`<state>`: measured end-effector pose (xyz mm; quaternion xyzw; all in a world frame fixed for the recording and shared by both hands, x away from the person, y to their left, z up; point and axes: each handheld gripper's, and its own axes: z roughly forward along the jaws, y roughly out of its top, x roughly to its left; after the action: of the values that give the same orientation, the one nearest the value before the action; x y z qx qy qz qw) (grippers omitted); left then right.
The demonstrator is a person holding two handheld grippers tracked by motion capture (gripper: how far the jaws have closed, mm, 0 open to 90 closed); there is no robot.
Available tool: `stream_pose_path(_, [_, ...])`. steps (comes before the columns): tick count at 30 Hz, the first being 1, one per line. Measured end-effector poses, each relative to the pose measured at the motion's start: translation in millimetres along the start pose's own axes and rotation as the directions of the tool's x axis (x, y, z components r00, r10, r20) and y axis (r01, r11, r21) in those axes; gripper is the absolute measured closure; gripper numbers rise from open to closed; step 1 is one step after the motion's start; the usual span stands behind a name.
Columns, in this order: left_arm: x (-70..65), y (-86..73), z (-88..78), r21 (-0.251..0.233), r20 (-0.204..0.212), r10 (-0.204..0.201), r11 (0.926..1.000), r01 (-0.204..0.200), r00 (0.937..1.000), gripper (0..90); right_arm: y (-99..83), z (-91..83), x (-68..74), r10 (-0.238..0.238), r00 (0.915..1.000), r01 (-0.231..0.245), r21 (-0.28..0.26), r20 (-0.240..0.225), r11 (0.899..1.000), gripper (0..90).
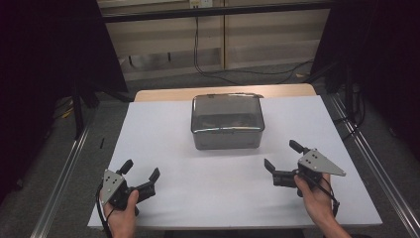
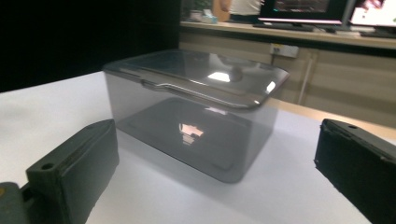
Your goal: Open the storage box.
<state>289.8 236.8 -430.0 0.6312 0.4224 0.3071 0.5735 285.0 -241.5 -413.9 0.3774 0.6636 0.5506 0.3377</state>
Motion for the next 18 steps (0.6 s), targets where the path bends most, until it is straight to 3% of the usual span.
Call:
stream_pose_path(5, [0.9,-0.9,1.2,0.006,-0.004,0.005,1.0000,-0.005,1.0000,2.9,8.3,13.6,4.9,-0.003,0.9995,0.003,-0.007,-0.031,1.000,0.0])
stream_pose_path(14, [2.1,-1.6,2.3,0.019,-0.004,0.021,0.9996,-0.021,0.9998,2.9,14.6,31.8,6.6,-0.006,0.9996,0.006,-0.016,-0.028,1.000,0.0])
stream_pose_path(18, [1.2,-1.7,3.1,0.021,-0.001,0.023,0.9995,-0.023,0.9997,2.9,21.1,39.6,9.3,-0.033,0.9991,0.032,-0.021,-0.028,0.999,0.0])
